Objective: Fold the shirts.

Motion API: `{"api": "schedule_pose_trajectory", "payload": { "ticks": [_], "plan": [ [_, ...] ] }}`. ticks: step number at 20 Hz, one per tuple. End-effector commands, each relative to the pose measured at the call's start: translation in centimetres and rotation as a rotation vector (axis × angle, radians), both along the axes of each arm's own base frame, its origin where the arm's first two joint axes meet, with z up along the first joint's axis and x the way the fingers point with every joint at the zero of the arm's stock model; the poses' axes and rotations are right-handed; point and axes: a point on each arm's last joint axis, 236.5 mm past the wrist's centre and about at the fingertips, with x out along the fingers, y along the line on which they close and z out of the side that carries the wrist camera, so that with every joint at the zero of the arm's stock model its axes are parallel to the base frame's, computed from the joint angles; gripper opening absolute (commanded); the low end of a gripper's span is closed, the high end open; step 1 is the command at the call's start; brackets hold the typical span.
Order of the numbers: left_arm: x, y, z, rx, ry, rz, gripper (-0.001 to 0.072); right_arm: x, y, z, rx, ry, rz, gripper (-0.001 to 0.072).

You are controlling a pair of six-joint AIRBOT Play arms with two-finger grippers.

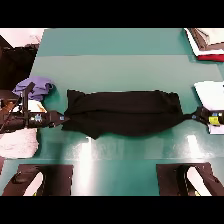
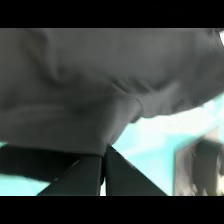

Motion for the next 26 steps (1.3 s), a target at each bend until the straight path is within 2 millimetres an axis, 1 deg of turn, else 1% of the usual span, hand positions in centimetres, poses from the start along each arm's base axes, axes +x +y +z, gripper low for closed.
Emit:
{"api": "schedule_pose_trajectory", "payload": {
  "ticks": [1, 3, 5, 8, 9, 11, 12, 14, 16, 17, 18, 19, 20, 22, 23, 24, 25, 26],
  "plan": [
    [4.8, 2.2, -0.4, 0.053, -0.080, 0.113, 0.0028, 4.6, -0.9, 1.3, -0.034, -0.049, -0.037, 0.0017],
    [7.9, 3.1, -0.1, 0.070, -0.113, 0.150, 0.0028, 6.2, -1.6, 1.1, -0.069, -0.020, -0.023, 0.0017],
    [10.7, 3.7, -0.2, 0.085, -0.126, 0.163, 0.0028, 7.8, -1.5, 0.5, -0.097, 0.003, 0.020, 0.0017],
    [13.7, 4.1, -1.3, 0.101, -0.104, 0.146, 0.0029, 9.6, -2.2, -1.0, -0.151, 0.055, 0.022, 0.0017],
    [14.7, 4.3, -1.7, 0.104, -0.099, 0.157, 0.0029, 10.3, -2.1, -1.4, -0.152, 0.055, 0.028, 0.0017],
    [16.3, 4.7, -2.5, 0.108, -0.091, 0.173, 0.0029, 11.5, -2.0, -2.0, -0.145, 0.056, 0.025, 0.0017],
    [16.8, 4.8, -3.0, 0.109, -0.084, 0.178, 0.0029, 11.9, -2.0, -2.4, -0.144, 0.059, 0.025, 0.0017],
    [17.4, 5.0, -4.1, 0.112, -0.063, 0.186, 0.0030, 12.7, -1.6, -3.0, -0.116, 0.058, 0.016, 0.0019],
    [17.8, 5.3, -5.0, 0.117, -0.052, 0.200, 0.0031, 13.9, -1.5, -3.3, -0.090, 0.028, -0.011, 0.0025],
    [18.2, 5.6, -5.2, 0.121, -0.057, 0.214, 0.0137, 14.8, -1.4, -3.2, -0.080, -0.003, -0.017, 0.0148],
    [18.7, 5.9, -5.1, 0.124, -0.072, 0.239, 0.0465, 15.7, -0.9, -2.9, -0.055, -0.041, -0.019, 0.0370],
    [19.1, 6.2, -4.9, 0.118, -0.076, 0.266, 0.0619, 16.4, -0.5, -2.5, -0.027, -0.078, -0.010, 0.0480],
    [19.3, 6.3, -4.8, 0.115, -0.078, 0.277, 0.0620, 16.7, -0.3, -2.1, 0.001, -0.101, 0.001, 0.0483],
    [18.9, 5.7, -4.2, 0.106, -0.069, 0.243, 0.0620, 15.9, -0.7, -1.9, 0.042, -0.093, 0.019, 0.0486],
    [18.5, 5.2, -3.8, 0.099, -0.059, 0.211, 0.0619, 14.8, -1.3, -2.1, 0.058, -0.061, 0.028, 0.0521],
    [17.9, 4.6, -3.4, 0.089, -0.042, 0.173, 0.0617, 13.6, -2.0, -2.3, 0.074, -0.032, 0.040, 0.0610],
    [17.3, 4.0, -3.2, 0.080, -0.024, 0.140, 0.0483, 12.6, -2.5, -2.5, 0.090, -0.008, 0.055, 0.0635],
    [16.6, 3.5, -3.0, 0.071, -0.004, 0.110, 0.0236, 11.7, -2.9, -2.9, 0.108, 0.021, 0.074, 0.0658]
  ]
}}
